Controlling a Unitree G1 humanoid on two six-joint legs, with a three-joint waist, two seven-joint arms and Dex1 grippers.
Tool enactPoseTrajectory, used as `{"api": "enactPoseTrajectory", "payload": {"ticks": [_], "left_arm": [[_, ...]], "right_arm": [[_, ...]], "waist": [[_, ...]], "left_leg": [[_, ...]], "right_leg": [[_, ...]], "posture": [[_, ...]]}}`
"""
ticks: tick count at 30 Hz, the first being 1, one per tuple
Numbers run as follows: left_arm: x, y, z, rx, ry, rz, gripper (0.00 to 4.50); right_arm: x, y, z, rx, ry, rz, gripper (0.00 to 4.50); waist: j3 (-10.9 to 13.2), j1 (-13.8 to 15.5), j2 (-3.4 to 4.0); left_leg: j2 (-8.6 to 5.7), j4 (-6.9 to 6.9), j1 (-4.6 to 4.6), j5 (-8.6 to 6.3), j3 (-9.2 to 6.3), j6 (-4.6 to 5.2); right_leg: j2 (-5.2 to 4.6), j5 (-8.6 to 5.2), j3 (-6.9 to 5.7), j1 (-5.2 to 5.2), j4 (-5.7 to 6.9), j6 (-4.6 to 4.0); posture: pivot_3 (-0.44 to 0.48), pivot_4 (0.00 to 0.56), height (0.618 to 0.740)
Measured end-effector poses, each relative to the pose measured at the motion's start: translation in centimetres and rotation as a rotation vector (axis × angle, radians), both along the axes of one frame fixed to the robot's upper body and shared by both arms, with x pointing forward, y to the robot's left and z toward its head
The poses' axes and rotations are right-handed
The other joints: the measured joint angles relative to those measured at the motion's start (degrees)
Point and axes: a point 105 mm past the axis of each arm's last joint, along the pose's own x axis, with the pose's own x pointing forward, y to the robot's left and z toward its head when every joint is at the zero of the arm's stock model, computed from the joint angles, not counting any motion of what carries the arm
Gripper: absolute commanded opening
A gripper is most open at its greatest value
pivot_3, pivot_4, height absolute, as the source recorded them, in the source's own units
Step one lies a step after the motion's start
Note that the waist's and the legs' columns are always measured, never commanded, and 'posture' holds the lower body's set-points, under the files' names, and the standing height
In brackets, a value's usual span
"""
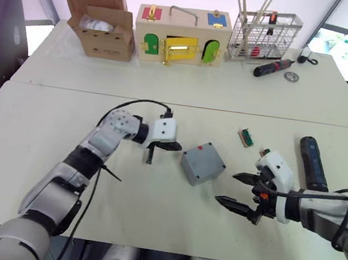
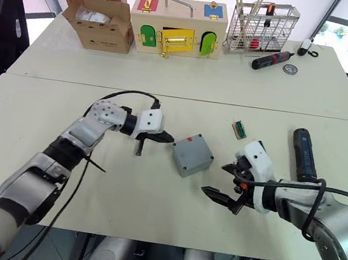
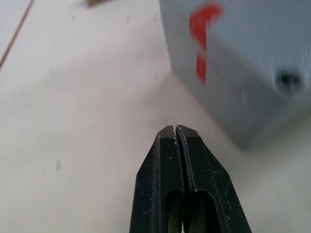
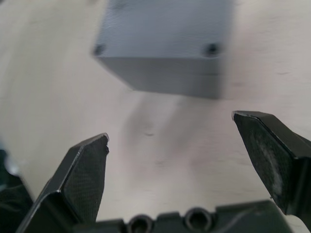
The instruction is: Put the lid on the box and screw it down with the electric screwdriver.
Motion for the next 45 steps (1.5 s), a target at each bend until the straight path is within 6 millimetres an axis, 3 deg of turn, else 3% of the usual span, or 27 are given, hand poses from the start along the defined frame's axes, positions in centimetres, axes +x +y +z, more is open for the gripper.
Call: {"api": "enactPoseTrajectory", "payload": {"ticks": [5,10,15,21,30,33,35,38,40,45], "left_arm": [[-2.6,1.2,-0.5,0.042,0.071,-0.047,0.0],[-4.1,0.2,-0.5,0.008,0.127,-0.07,0.0],[-3.7,-1.6,-0.4,-0.053,0.107,-0.048,0.0],[-2.4,-1.8,-0.5,-0.064,0.068,0.002,0.0],[-2.2,-1.9,-0.5,-0.071,0.058,0.0,0.0],[-2.1,-1.4,-0.4,-0.066,0.062,0.004,0.0],[-1.7,-0.2,0.0,-0.067,0.075,0.036,0.0],[-1.2,1.7,2.3,-0.139,0.104,0.093,0.0],[-1.5,2.1,4.3,-0.207,0.108,0.098,0.0],[-4.1,0.9,7.5,-0.327,0.178,0.039,0.0]], "right_arm": [[1.5,-0.4,0.0,-0.012,-0.043,0.017,4.49],[1.9,1.1,-0.3,0.019,-0.046,0.094,4.49],[1.7,1.9,-0.5,0.039,-0.031,0.126,4.49],[0.8,2.0,-1.1,0.036,0.015,0.128,4.49],[0.7,2.0,-1.4,0.045,0.009,0.098,4.49],[1.0,0.9,-0.6,0.056,-0.004,0.036,4.49],[1.3,-0.6,1.6,0.117,-0.026,-0.042,4.49],[2.0,-3.9,5.8,0.196,-0.158,-0.187,4.49],[2.3,-5.0,7.2,0.229,-0.243,-0.25,4.49],[5.0,-6.3,6.4,0.292,-0.39,-0.415,4.49]], "waist": [[0.0,-0.4,0.0],[0.0,-0.24,0.0],[0.0,-0.28,0.0],[0.0,-0.22,0.0],[0.0,-0.25,0.0],[0.0,-0.26,0.0],[0.0,-0.28,0.0],[0.0,-0.22,0.0],[-0.01,-0.2,-0.01],[-0.05,-0.45,-0.03]], "left_leg": [[-0.02,0.04,0.0,-0.01,0.03,0.01],[-0.02,0.06,-0.01,-0.01,0.01,0.01],[-0.03,0.06,-0.01,-0.01,0.01,0.01],[-0.04,0.06,-0.01,-0.01,0.01,0.01],[-0.05,0.06,-0.01,-0.01,0.01,0.01],[-0.06,0.06,-0.01,-0.01,0.01,0.01],[-0.04,0.06,0.0,-0.01,0.01,0.01],[-0.02,0.03,-0.01,-0.01,-0.04,0.01],[-0.02,0.02,0.0,-0.01,-0.06,0.01],[-0.05,0.04,0.01,-0.01,0.04,0.0]], "right_leg": [[-0.04,0.0,0.03,0.01,-0.01,0.0],[-0.05,0.0,0.02,0.04,-0.01,0.0],[-0.06,0.0,0.02,0.03,-0.01,0.0],[-0.08,0.0,0.02,0.02,-0.01,0.0],[-0.09,0.0,0.02,0.02,-0.01,0.0],[-0.09,0.0,0.02,0.02,-0.01,0.0],[-0.08,0.0,0.02,0.02,-0.01,0.0],[-0.08,0.0,0.01,0.03,-0.01,0.0],[-0.1,0.0,0.02,0.05,-0.01,0.0],[-0.1,0.0,0.12,0.0,0.03,0.0]], "posture": [[0.0,0.15,0.737],[0.0,0.15,0.737],[0.0,0.15,0.737],[0.0,0.15,0.737],[0.0,0.15,0.737],[0.0,0.15,0.737],[0.0,0.15,0.737],[0.0,0.15,0.737],[0.0,0.15,0.737],[0.0,0.15,0.737]]}}
